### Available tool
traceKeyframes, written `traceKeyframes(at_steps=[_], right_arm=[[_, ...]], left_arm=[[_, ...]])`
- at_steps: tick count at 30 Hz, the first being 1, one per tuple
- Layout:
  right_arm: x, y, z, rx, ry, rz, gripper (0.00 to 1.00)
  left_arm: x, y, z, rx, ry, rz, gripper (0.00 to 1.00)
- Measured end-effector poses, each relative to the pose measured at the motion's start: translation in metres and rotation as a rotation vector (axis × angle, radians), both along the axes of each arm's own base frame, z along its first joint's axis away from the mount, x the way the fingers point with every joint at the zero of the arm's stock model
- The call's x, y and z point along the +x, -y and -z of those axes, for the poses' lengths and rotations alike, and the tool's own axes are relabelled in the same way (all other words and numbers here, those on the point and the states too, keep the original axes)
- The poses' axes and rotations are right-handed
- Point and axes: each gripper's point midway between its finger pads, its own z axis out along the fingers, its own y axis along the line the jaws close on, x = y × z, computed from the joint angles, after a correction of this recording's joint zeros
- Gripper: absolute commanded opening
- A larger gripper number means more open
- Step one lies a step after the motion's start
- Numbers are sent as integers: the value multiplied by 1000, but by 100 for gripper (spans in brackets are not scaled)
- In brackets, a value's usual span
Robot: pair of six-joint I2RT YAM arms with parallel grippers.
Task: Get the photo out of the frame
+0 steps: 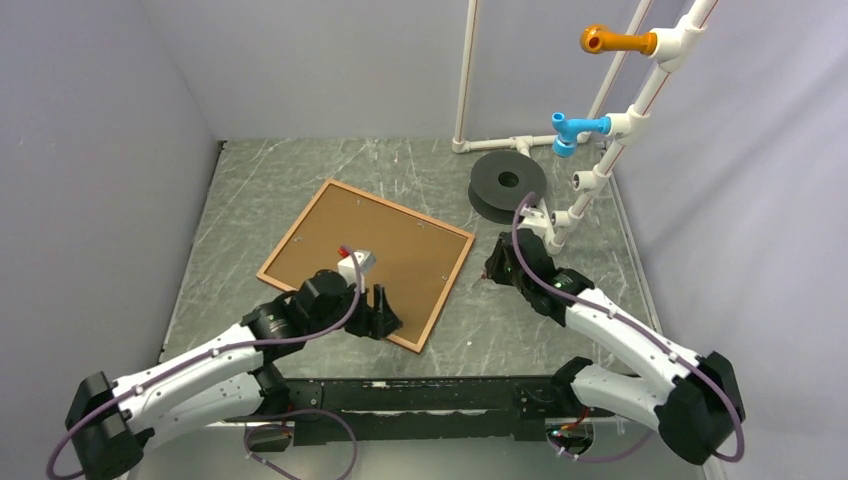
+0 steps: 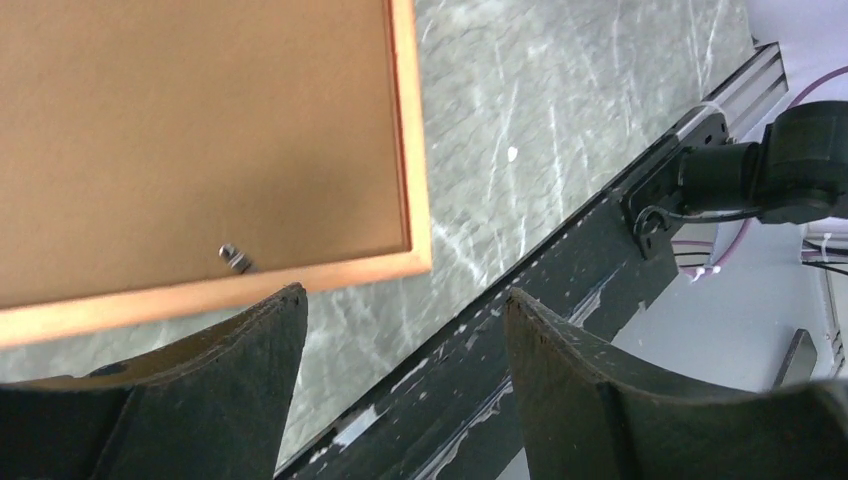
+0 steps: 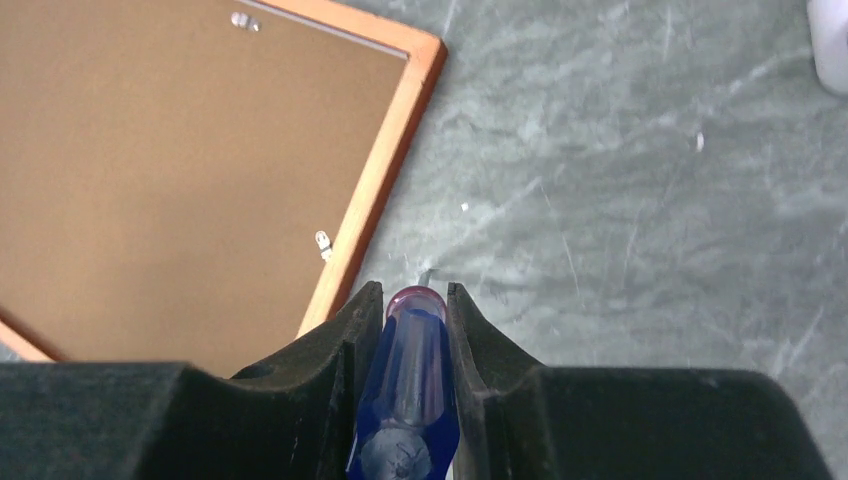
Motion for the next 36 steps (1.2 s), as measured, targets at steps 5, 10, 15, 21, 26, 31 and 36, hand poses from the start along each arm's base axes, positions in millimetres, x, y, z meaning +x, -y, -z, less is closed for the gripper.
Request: traceKeyframes(at_steps=[5, 10, 15, 21, 26, 31, 36], right_arm=[[27, -15, 1, -6, 33, -14, 0], [57, -35, -2, -22, 70, -41, 0], [84, -52, -4, -49, 79, -78, 0], [94, -70, -15, -12, 98, -133, 0], [81, -63, -35, 19, 140, -133, 0], [46, -35, -51, 38, 176, -104, 0], [23, -10, -56, 37, 188, -57, 0]], left_arm=[[-13, -25, 18, 12, -19, -45, 76], [-20, -33, 33, 16, -50, -60, 76], [-26, -31, 54, 17, -100, -51, 76], [-41, -23, 94, 45, -222, -3, 75], [-34, 2, 93, -4, -243, 44, 75], [-18, 32, 92, -10, -266, 75, 73], [3, 78, 87, -60, -282, 131, 74]])
